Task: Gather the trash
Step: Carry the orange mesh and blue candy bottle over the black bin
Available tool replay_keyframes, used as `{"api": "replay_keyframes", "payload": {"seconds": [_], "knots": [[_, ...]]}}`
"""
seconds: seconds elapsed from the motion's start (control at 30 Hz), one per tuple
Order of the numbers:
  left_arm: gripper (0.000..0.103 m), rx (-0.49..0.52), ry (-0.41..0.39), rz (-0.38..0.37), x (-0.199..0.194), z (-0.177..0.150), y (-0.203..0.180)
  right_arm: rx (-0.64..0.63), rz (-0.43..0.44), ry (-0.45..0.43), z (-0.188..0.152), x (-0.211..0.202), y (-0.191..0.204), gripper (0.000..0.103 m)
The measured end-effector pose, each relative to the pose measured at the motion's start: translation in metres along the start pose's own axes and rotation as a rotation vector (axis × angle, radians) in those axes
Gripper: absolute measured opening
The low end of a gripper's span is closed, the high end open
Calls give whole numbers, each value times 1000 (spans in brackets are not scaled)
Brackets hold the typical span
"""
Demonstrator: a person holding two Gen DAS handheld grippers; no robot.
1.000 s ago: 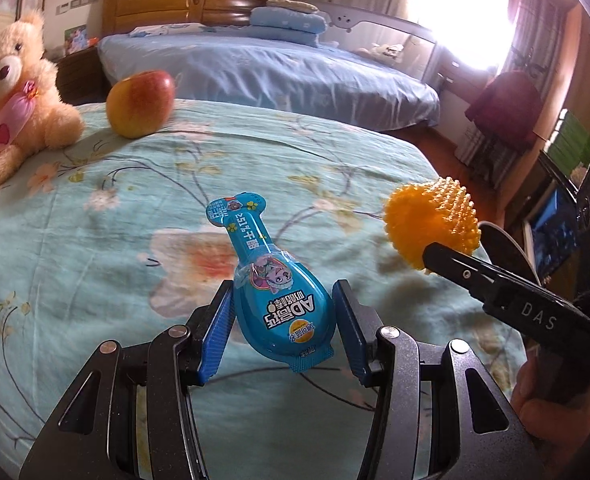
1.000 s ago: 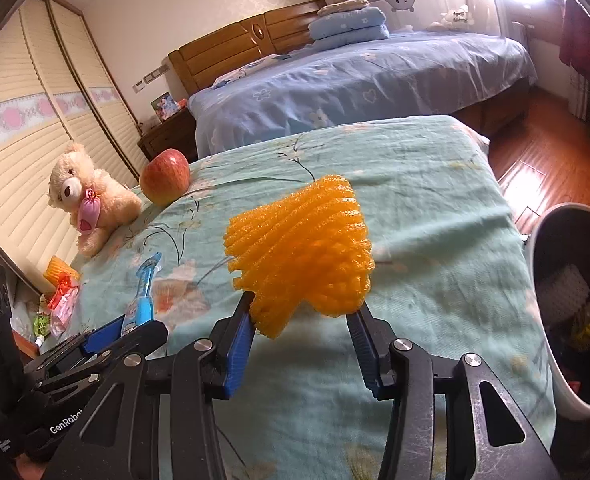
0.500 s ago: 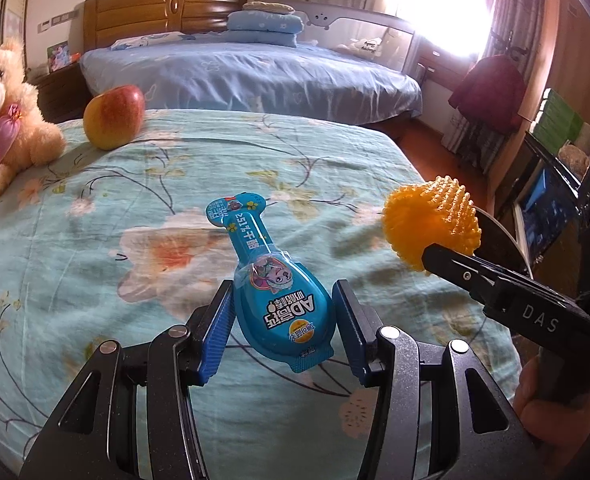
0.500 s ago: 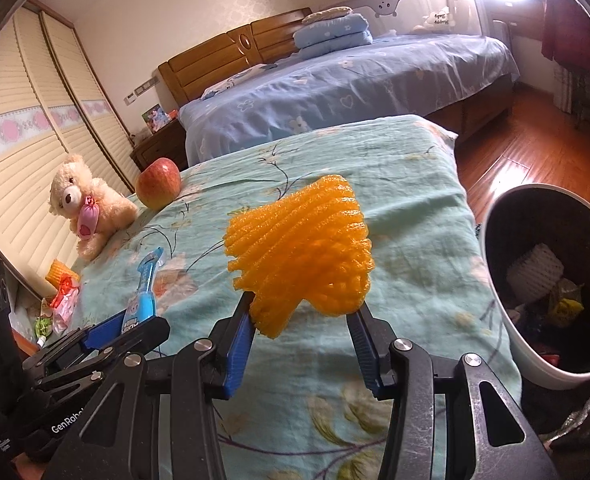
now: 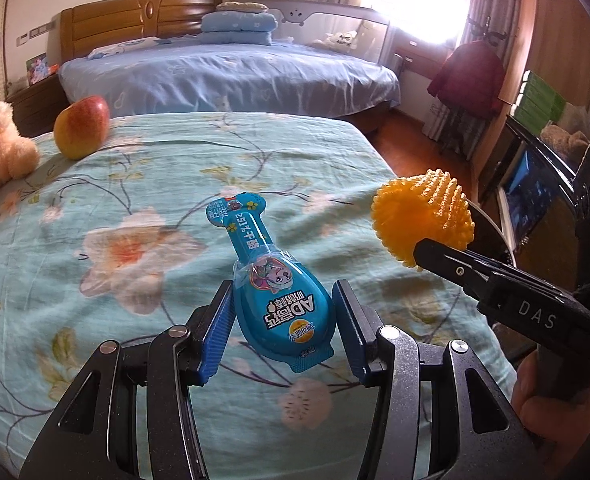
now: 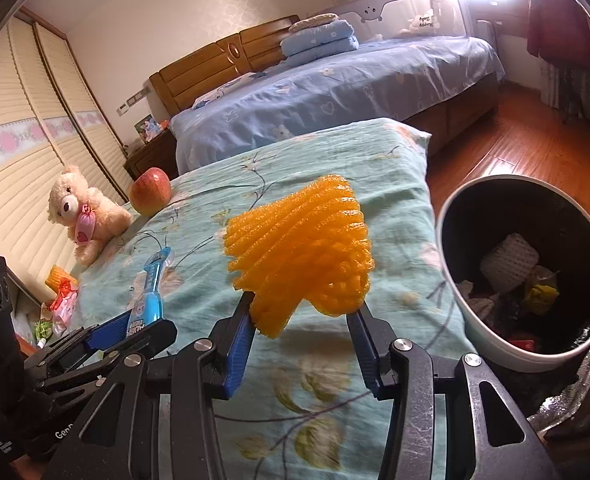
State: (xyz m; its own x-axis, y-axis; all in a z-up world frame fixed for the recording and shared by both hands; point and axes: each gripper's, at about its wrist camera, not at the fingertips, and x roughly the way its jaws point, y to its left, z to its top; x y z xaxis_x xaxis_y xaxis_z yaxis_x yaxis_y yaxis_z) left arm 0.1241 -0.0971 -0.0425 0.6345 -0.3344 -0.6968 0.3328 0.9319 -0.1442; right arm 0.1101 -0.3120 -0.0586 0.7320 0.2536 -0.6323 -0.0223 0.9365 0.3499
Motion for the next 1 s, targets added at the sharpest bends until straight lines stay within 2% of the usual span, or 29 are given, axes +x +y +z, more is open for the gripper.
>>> {"api": "replay_keyframes", "payload": {"seconds": [1.0], "knots": [[49, 88, 21, -75, 10, 4, -48, 46, -48, -28, -8, -28, -35, 46]]}}
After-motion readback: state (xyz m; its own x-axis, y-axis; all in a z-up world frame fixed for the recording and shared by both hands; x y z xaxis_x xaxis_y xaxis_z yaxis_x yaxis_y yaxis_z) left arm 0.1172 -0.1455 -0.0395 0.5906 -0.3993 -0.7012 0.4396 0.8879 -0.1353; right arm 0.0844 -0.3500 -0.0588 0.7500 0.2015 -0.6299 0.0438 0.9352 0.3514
